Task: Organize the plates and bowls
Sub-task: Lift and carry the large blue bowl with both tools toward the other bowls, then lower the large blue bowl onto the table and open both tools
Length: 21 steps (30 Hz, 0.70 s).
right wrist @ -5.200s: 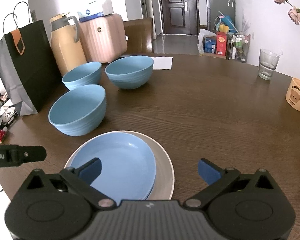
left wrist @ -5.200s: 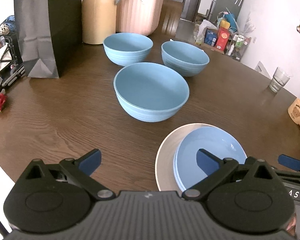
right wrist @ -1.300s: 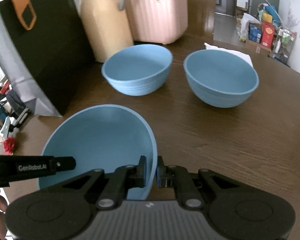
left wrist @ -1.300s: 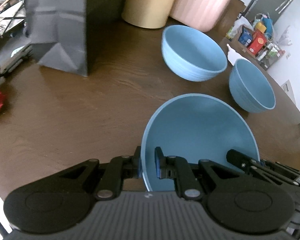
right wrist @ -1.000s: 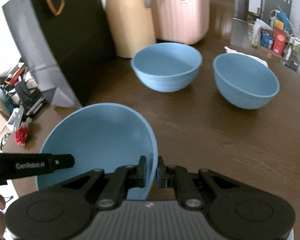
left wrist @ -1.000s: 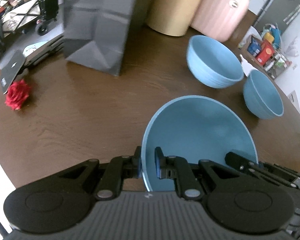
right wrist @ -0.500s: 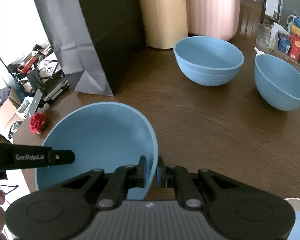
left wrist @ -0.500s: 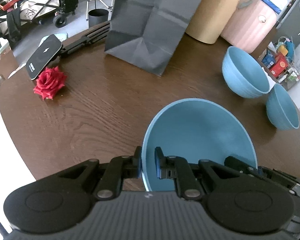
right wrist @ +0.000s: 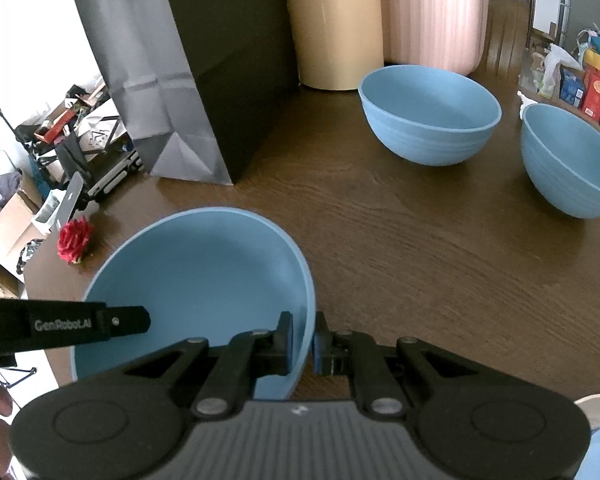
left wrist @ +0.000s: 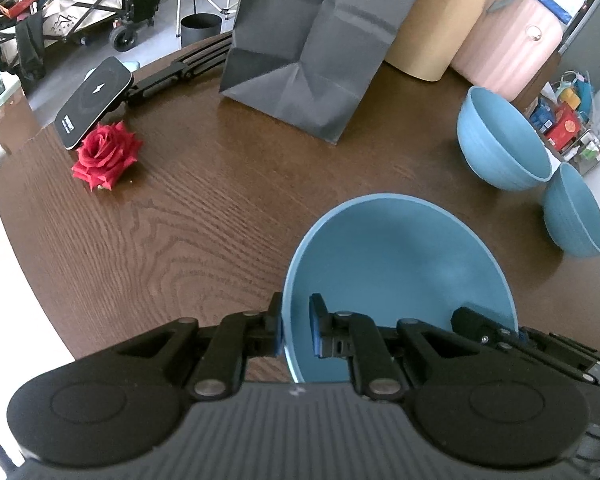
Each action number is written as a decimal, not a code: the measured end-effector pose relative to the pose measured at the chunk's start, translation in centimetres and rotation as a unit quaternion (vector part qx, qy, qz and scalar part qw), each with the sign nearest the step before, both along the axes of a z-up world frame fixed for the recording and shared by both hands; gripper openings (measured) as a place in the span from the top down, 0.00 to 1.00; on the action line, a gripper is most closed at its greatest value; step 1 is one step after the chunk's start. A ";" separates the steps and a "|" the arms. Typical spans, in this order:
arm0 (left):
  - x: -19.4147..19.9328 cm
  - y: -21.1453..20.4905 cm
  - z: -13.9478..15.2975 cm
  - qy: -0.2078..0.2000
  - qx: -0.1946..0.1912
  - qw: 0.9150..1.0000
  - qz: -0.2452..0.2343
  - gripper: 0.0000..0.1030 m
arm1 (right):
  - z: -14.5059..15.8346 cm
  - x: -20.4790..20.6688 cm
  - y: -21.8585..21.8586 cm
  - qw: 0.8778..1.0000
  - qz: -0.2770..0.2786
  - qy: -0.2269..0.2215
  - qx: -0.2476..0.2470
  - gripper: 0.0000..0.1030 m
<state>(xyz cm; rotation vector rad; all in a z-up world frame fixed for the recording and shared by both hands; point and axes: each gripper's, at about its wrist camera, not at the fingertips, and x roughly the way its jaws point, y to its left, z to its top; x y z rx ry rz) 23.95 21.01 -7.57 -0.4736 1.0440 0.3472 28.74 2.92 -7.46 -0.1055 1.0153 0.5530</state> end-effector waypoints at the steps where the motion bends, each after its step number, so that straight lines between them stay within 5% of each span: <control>1: 0.0 0.0 -0.1 0.001 0.000 1.000 0.000 0.87 | -0.1 0.0 -0.1 1.000 0.001 0.001 0.000 0.91; 21: -0.4 0.1 -0.1 -0.002 -0.001 1.000 0.002 0.84 | -0.1 -0.1 -0.4 1.000 0.006 0.005 0.006 0.84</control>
